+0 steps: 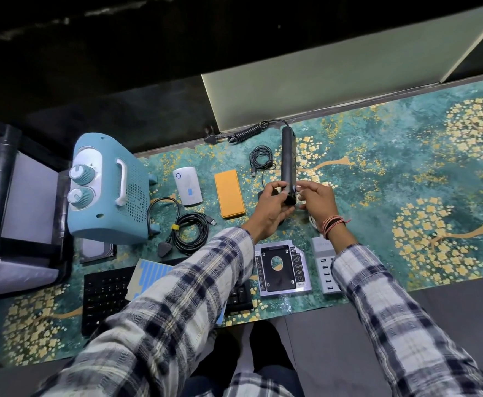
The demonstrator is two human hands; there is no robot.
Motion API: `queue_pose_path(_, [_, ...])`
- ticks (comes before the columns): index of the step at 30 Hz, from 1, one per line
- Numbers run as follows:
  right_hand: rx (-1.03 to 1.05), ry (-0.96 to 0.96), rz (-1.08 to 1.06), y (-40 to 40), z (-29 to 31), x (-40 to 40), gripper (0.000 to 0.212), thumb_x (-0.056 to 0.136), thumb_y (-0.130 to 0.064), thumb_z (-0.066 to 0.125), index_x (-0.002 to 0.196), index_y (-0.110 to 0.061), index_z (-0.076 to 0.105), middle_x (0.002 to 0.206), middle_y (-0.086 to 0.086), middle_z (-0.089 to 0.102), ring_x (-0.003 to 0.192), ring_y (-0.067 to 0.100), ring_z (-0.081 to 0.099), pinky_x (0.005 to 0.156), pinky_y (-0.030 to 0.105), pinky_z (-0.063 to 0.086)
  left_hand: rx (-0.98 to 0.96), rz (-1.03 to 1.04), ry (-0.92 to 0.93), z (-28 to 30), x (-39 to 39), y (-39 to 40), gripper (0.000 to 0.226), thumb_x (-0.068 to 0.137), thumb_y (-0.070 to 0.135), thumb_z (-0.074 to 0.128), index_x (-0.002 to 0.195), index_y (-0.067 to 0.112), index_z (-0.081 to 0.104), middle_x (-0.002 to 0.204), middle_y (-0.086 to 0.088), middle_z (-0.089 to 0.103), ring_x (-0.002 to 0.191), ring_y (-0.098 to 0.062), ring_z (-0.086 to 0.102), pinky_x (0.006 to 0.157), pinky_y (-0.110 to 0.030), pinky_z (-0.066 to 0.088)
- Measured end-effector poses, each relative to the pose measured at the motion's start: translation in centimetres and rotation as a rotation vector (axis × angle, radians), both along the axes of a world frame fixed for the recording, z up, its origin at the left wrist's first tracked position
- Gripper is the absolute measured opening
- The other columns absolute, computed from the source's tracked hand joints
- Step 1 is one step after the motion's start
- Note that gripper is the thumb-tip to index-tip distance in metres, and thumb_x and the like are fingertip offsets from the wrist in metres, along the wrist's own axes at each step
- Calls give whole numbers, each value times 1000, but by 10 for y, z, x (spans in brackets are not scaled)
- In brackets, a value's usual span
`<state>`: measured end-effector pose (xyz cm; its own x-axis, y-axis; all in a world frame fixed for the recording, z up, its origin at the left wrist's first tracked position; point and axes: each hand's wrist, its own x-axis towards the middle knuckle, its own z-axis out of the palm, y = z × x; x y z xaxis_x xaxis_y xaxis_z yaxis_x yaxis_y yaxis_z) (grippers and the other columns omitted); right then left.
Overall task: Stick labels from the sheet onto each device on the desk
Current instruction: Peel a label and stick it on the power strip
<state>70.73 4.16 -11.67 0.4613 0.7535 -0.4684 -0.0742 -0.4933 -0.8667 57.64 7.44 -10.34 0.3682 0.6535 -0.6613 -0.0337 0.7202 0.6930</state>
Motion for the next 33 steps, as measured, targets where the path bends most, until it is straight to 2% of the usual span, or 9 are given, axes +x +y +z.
queue_pose_path(4, [-18,-27,37,-5,-10,1,39,84,-1,48,103,-15,79,96,5,77,86,45,70,73,60,59,-11,21,-5,3,3,-1,31,105,5,45,131,21,40,123,-25,62,96,-39,69,98,-43,53])
queue_pose_path(7, [-22,-26,6,-6,-4,2,34,88,-2,49,87,-15,80,92,22,75,72,39,71,65,52,60,-43,41,-2,0,1,0,36,105,7,48,138,19,39,131,-26,59,112,-42,67,103,-47,52])
queue_pose_path(11, [48,59,-52,-3,2,5,21,91,-2,55,94,-6,76,91,14,72,82,23,66,60,28,56,-63,36,-10,3,3,0,41,103,9,52,143,13,44,129,-23,65,120,-39,64,105,-46,51])
queue_pose_path(15, [69,111,3,0,7,10,10,89,-17,70,91,-9,76,89,14,74,84,23,69,66,30,58,-58,35,-34,6,4,0,40,105,8,44,144,13,50,127,-20,68,115,-31,65,110,-44,47])
queue_pose_path(19, [30,9,66,1,4,18,43,84,-24,77,120,-4,64,97,15,73,86,24,71,67,33,60,-58,20,-2,4,6,-3,45,103,2,38,145,11,51,129,-19,67,118,-29,63,111,-42,47])
queue_pose_path(22, [-24,-62,53,4,2,24,41,85,-18,70,122,-1,63,100,18,69,90,32,71,77,45,62,-52,-12,21,3,10,-6,46,102,-2,38,144,7,52,135,-17,63,124,-29,61,110,-38,47])
queue_pose_path(25, [-49,-77,48,6,1,27,12,87,-10,61,95,-6,69,92,17,67,87,39,70,77,51,61,-62,-10,56,3,14,-9,44,98,-8,41,139,1,55,136,-20,62,125,-30,60,105,-34,49])
queue_pose_path(28, [-74,-90,87,6,-2,30,22,87,-2,55,71,-11,68,88,22,69,83,37,69,76,50,61,-76,26,89,-2,17,-11,39,95,-11,47,131,-3,57,128,-23,62,112,-26,60,103,-34,49])
queue_pose_path(33, [-123,-200,6,6,-5,30,24,90,0,59,108,-2,74,99,15,74,72,25,69,77,39,61,-84,31,105,-9,19,-12,28,91,-15,46,102,-3,69,124,-20,64,115,-26,59,101,-32,50])
